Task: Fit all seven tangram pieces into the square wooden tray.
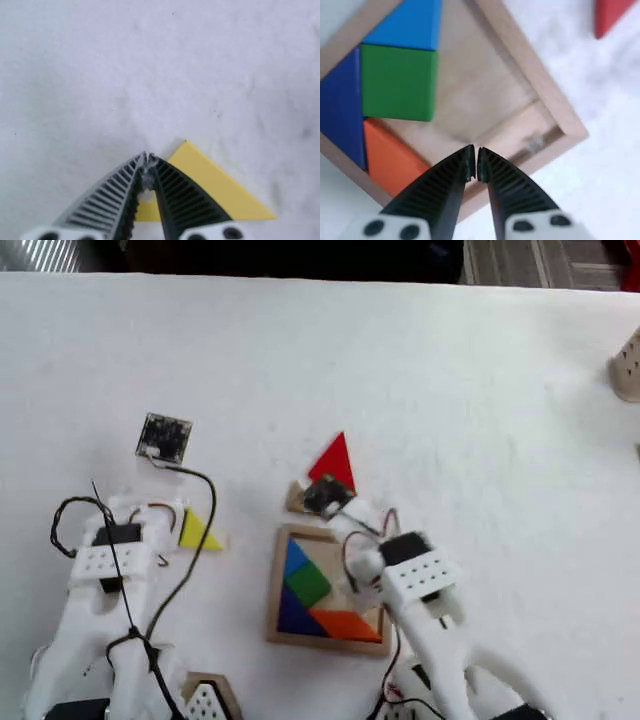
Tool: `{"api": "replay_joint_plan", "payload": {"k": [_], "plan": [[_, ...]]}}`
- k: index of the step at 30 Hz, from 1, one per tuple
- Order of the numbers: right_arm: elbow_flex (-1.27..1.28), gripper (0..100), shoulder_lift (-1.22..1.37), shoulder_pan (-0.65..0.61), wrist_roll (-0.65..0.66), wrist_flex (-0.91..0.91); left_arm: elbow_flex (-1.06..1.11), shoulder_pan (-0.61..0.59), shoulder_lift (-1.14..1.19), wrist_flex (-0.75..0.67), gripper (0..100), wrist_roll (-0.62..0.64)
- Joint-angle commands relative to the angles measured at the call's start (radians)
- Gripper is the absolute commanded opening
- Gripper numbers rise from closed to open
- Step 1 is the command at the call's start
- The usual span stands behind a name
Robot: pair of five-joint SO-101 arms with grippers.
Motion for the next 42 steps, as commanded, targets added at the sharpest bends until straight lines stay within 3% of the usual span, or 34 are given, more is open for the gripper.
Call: {"api": "replay_joint_plan", "payload": {"k": [1, 7, 10, 13, 16, 19, 30, 42], "plan": [[-0.035, 1.9, -0.070, 0.168, 0.023, 0.008, -0.012, 0.002, -0.033, -0.026, 2, -0.005], [-0.026, 1.9, -0.025, 0.366, 0.021, -0.002, -0.066, 0.154, -0.033, 0.057, 2, 0.055], [-0.021, 1.9, 0.025, 0.437, 0.031, -0.042, -0.193, 0.257, -0.033, 0.210, 4, 0.224], [-0.028, 1.9, 0.090, 0.476, 0.032, -0.074, -0.298, 0.386, -0.031, 0.308, 16, 0.419], [-0.044, 1.9, 0.122, 0.478, 0.032, -0.074, -0.336, 0.535, -0.030, 0.316, 30, 0.609], [-0.046, 1.9, 0.125, 0.479, 0.032, -0.077, -0.364, 0.628, 0.005, 0.282, 32, 0.726], [-0.046, 1.9, 0.131, 0.447, 0.032, -0.093, -0.664, 0.599, 0.579, 0.224, 30, 0.736], [-0.046, 1.9, 0.131, 0.447, 0.074, -0.093, -0.792, 0.481, 0.763, 0.272, 30, 0.838]]}}
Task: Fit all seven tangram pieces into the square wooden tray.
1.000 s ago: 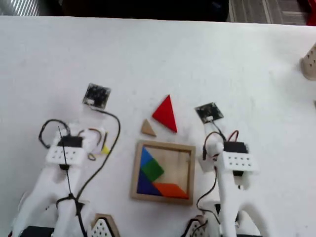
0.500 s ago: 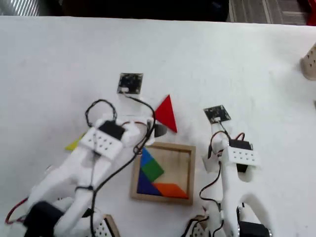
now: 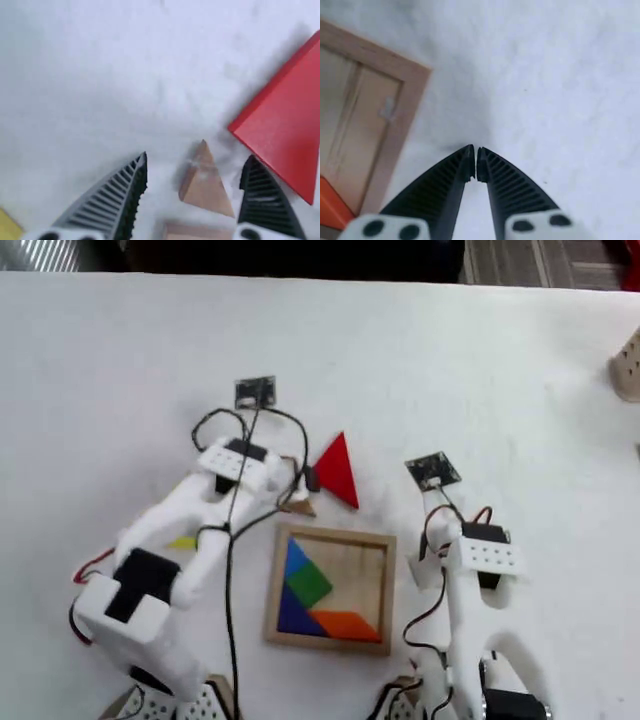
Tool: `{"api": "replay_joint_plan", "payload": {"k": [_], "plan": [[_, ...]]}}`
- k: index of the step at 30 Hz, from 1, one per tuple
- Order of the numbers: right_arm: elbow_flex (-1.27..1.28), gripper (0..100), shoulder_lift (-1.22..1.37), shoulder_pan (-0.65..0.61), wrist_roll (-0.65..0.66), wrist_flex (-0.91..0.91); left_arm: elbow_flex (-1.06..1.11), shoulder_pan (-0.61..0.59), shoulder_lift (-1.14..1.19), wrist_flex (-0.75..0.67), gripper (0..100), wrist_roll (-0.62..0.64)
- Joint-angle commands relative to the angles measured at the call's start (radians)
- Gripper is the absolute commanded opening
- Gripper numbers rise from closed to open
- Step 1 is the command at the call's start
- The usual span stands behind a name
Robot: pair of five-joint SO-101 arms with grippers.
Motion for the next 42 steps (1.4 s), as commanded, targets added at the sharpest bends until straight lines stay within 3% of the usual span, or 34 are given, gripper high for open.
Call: {"api": "replay_joint_plan", "payload": {"k": [1, 9, 20, 28, 31, 35, 42], "plan": [[-0.043, 1.9, 0.004, -0.010, 0.014, -0.013, -0.054, -0.010, -0.008, 0.038, 30, 0.031], [-0.044, 1.9, 0.004, -0.010, 0.014, -0.013, -0.054, 0.077, -0.002, 0.098, 30, 0.028], [-0.046, 1.9, 0.004, -0.010, 0.011, -0.015, -0.084, 0.074, 0.036, 0.103, 30, 0.032], [-0.048, 1.9, 0.004, -0.007, 0.008, -0.015, -0.377, 0.074, 0.259, 0.348, 30, 0.034], [-0.048, 1.9, 0.004, -0.007, 0.008, -0.016, -0.430, 0.079, 0.292, 0.384, 24, 0.029], [-0.048, 1.9, 0.004, -0.005, 0.006, -0.027, -0.437, 0.081, 0.294, 0.382, 3, 0.011], [-0.048, 1.9, 0.004, -0.005, 0.006, -0.027, -0.439, 0.082, 0.294, 0.382, 3, -0.041]]}}
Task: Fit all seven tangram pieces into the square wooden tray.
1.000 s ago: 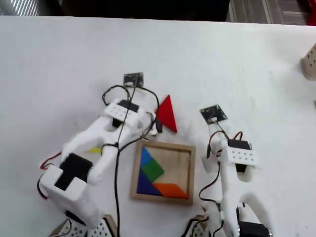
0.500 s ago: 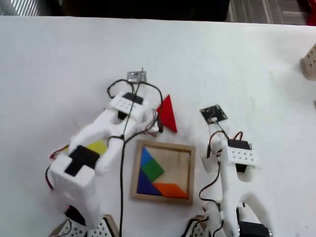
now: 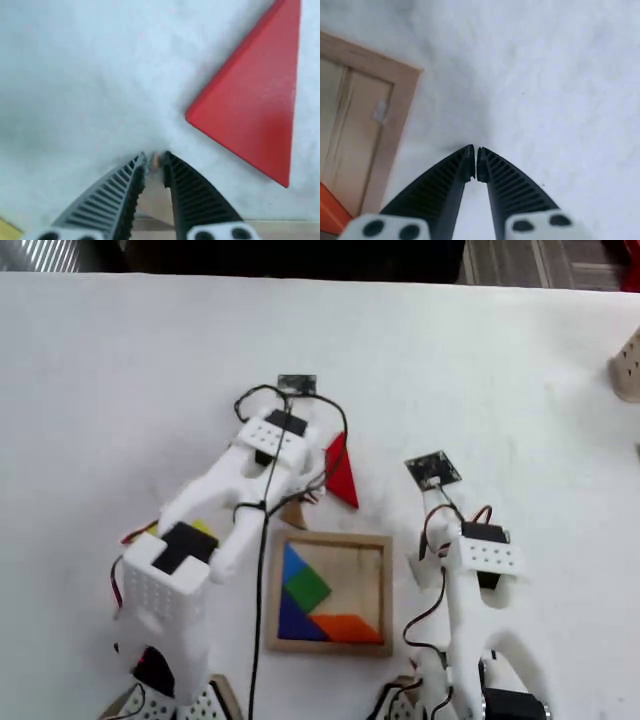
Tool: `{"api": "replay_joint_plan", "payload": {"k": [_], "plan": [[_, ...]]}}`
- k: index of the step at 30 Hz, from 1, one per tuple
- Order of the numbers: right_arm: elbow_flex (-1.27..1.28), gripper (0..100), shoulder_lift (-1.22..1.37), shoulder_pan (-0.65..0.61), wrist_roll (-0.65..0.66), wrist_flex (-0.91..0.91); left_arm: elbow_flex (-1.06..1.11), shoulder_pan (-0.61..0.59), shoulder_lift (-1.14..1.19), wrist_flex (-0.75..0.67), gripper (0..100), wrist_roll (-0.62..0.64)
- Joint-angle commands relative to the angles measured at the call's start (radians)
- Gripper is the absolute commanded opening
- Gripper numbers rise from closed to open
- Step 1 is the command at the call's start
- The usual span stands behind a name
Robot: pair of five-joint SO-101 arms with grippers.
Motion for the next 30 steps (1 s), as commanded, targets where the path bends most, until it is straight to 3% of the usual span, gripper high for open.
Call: {"api": "replay_joint_plan", "payload": {"k": [1, 7, 13, 15, 21, 30], "plan": [[-0.048, 1.9, 0.004, -0.005, 0.003, -0.015, -0.005, 0.001, 0.002, 0.015, 2, -0.023], [-0.048, 1.9, 0.004, -0.005, 0.003, -0.015, -0.014, -0.008, -0.007, 0.026, 2, -0.029], [-0.048, 1.9, 0.004, -0.008, 0.009, -0.015, -0.005, -0.053, -0.139, 0.087, 2, -0.135], [-0.048, 1.9, 0.004, -0.008, 0.011, -0.015, 0.038, -0.048, -0.191, 0.081, 5, -0.160], [-0.048, 1.9, 0.004, -0.010, 0.012, -0.013, 0.193, -0.015, -0.295, 0.074, 27, -0.164], [-0.048, 1.9, 0.004, -0.010, 0.012, -0.013, 0.431, 0.013, -0.430, -0.060, 28, -0.198]]}}
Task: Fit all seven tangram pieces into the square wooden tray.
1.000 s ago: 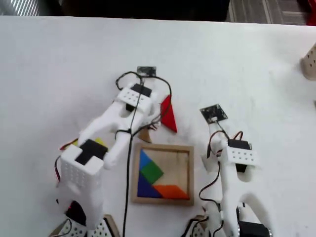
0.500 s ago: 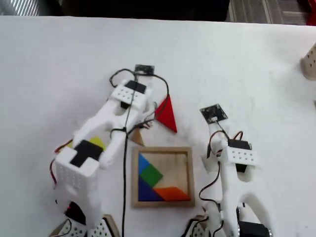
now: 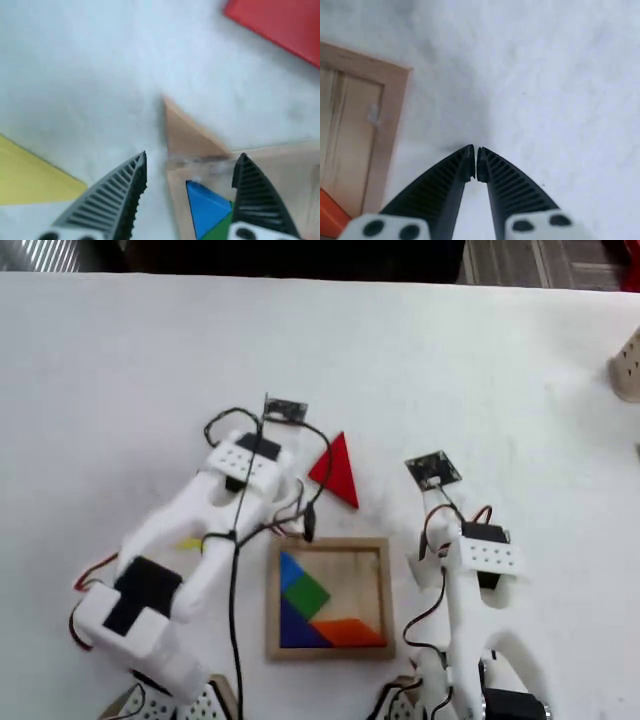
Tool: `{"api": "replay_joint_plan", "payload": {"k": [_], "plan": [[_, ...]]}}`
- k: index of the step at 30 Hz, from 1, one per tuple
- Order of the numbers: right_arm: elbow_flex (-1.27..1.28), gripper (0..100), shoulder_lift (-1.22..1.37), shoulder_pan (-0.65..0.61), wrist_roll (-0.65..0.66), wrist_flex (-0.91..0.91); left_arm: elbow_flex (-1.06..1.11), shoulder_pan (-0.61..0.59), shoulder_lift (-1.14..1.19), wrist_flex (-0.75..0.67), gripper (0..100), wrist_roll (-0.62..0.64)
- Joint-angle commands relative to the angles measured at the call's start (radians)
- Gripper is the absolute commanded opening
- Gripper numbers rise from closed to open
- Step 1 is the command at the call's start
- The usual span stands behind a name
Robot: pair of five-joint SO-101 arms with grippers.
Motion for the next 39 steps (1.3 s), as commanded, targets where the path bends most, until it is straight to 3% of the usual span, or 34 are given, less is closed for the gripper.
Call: {"api": "replay_joint_plan", "payload": {"k": [1, 6, 13, 17, 24, 35, 39], "plan": [[-0.048, 1.9, 0.004, -0.010, 0.012, -0.012, 0.072, 0.035, -0.105, -0.112, 28, 0.003], [-0.048, 1.9, 0.004, -0.010, 0.012, -0.012, 0.074, 0.031, -0.015, -0.207, 28, 0.008], [-0.044, 1.9, -0.002, -0.010, 0.012, -0.010, -0.135, 0.010, 0.171, -0.068, 28, 0.101], [-0.044, 1.9, -0.002, -0.010, 0.012, -0.010, -0.173, 0.005, 0.194, -0.055, 27, 0.140], [-0.044, 1.9, -0.002, -0.010, 0.012, -0.012, -0.190, 0.015, 0.197, -0.068, 1, 0.063], [-0.044, 1.9, -0.002, -0.010, 0.012, -0.012, -0.295, 0.010, 0.203, -0.100, 4, 0.058], [-0.044, 1.9, -0.004, -0.008, 0.012, -0.012, -0.394, 0.005, 0.191, -0.021, 5, 0.048]]}}
